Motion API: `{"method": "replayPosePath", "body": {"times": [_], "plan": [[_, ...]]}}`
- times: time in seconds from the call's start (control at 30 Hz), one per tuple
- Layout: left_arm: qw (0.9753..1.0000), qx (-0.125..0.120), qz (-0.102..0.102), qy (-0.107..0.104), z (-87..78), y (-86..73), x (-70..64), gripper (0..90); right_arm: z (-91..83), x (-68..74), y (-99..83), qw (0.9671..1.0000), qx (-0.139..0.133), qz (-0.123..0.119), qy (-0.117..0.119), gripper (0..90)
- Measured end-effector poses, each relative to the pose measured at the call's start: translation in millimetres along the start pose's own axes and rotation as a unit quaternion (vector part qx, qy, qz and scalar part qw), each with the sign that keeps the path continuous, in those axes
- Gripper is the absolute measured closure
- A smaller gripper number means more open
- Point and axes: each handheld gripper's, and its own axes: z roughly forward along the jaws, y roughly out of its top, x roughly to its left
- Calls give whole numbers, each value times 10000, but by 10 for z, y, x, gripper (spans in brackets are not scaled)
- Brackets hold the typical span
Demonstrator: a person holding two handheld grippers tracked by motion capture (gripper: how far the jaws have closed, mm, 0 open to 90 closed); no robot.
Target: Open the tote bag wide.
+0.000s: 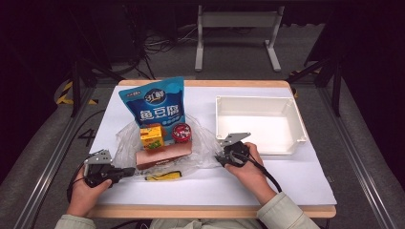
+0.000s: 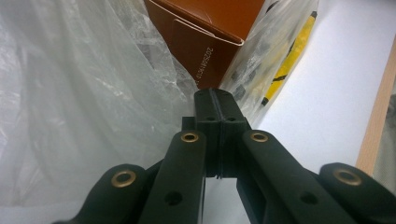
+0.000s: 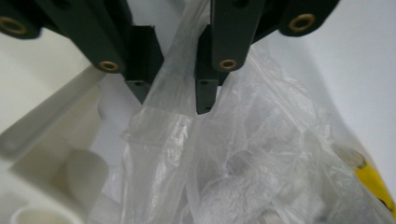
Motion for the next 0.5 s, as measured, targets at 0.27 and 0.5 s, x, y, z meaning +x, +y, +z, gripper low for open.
{"method": "replayPosePath", "body": {"times": [0.27, 0.5], "plan": [[10000, -31, 11, 24, -6, 0, 10, 896, -241, 28, 99, 9962, -827, -210, 165, 487], [10000, -40, 19, 6, -17, 3, 5, 892, -414, 30, 205, 9836, -1751, -232, 361, 409]]}}
